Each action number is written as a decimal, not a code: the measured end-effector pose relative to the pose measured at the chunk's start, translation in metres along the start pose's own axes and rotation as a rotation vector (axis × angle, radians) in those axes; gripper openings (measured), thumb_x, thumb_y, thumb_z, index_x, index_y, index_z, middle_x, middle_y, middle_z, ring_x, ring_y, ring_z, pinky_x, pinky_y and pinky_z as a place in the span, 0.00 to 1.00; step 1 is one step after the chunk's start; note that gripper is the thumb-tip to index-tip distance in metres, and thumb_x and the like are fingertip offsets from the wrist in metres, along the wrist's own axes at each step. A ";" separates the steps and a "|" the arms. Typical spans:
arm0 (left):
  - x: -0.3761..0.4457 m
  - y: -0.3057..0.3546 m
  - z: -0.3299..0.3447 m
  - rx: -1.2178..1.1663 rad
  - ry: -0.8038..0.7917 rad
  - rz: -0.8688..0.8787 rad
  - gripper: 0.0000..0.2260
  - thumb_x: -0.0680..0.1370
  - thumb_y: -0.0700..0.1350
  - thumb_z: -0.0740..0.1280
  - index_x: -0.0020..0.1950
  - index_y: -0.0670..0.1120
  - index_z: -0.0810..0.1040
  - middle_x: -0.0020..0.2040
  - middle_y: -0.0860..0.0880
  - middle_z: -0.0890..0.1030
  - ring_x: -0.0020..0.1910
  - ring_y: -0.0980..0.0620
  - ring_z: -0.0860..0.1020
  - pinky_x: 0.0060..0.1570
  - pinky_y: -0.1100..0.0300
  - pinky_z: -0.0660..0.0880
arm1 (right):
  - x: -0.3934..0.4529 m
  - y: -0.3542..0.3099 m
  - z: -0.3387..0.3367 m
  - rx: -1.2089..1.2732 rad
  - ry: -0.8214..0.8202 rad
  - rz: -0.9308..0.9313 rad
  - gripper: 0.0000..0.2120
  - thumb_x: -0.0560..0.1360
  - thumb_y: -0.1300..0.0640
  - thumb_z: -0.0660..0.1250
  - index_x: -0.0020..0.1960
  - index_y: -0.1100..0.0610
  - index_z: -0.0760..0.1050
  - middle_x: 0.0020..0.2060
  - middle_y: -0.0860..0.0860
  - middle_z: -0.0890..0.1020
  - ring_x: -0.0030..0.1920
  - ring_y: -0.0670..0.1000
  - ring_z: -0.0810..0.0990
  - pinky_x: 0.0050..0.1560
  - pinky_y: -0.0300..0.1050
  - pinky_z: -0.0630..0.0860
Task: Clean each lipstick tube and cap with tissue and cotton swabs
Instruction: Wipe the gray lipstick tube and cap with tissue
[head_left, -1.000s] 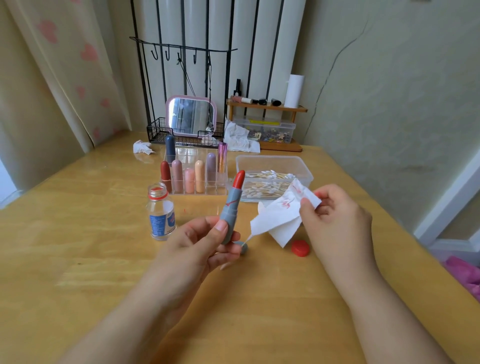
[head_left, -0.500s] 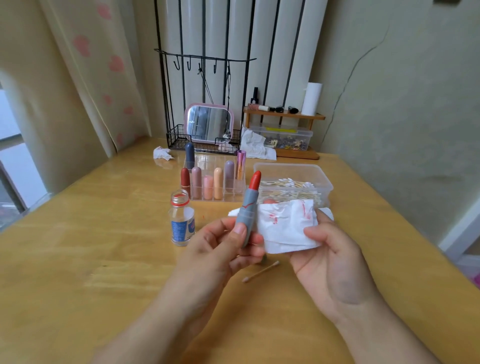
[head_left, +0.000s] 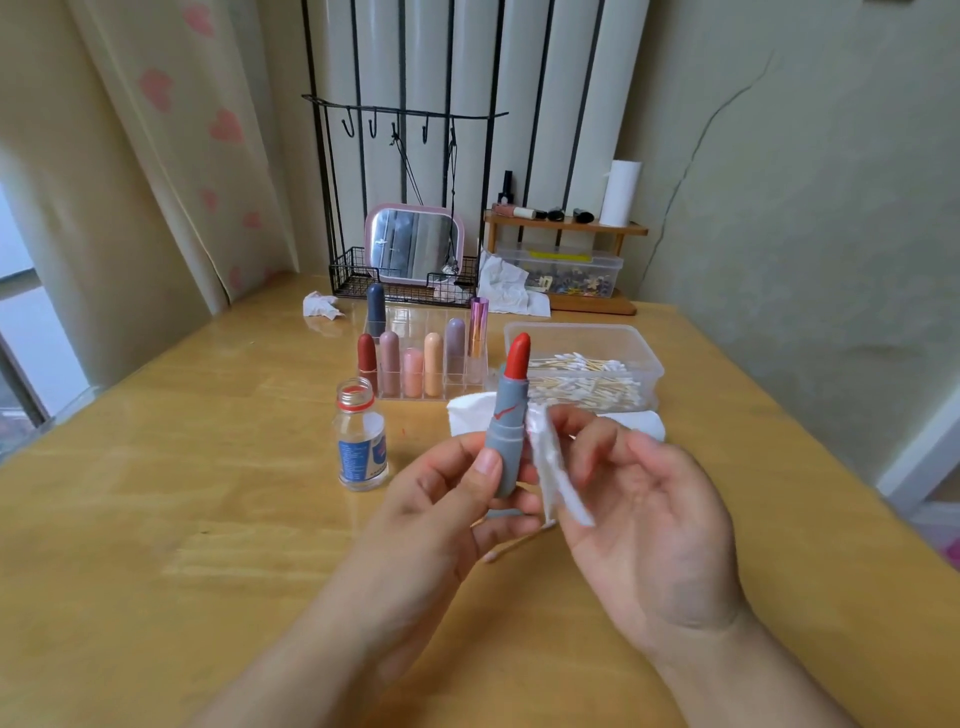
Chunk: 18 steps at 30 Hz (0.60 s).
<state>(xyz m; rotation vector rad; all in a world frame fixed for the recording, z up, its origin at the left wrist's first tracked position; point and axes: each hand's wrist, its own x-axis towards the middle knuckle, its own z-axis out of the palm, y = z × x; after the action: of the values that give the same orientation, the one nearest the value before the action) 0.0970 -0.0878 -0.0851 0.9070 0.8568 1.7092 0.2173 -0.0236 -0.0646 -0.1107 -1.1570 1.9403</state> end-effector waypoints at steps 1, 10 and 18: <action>0.000 0.000 0.000 0.006 -0.007 0.002 0.15 0.74 0.46 0.64 0.54 0.39 0.80 0.48 0.40 0.80 0.43 0.49 0.78 0.44 0.58 0.78 | 0.000 -0.001 0.001 0.008 0.071 0.013 0.13 0.68 0.51 0.70 0.30 0.57 0.74 0.40 0.54 0.81 0.41 0.51 0.80 0.37 0.41 0.77; -0.002 -0.002 0.004 0.054 -0.037 0.001 0.13 0.74 0.46 0.62 0.50 0.41 0.82 0.43 0.44 0.80 0.41 0.52 0.78 0.45 0.59 0.78 | -0.001 0.003 0.005 -0.181 0.198 0.059 0.12 0.74 0.54 0.67 0.49 0.63 0.77 0.32 0.53 0.79 0.29 0.47 0.75 0.26 0.38 0.71; -0.003 -0.003 0.003 0.102 -0.059 -0.011 0.10 0.70 0.42 0.69 0.50 0.41 0.82 0.42 0.43 0.82 0.39 0.52 0.78 0.41 0.62 0.76 | 0.002 0.006 0.000 -0.209 0.161 -0.018 0.16 0.61 0.48 0.77 0.44 0.55 0.82 0.39 0.54 0.83 0.36 0.49 0.80 0.30 0.41 0.75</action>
<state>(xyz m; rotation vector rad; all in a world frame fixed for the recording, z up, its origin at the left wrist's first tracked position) 0.1016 -0.0898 -0.0865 1.0143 0.9146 1.6334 0.2124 -0.0234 -0.0686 -0.3601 -1.2445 1.7556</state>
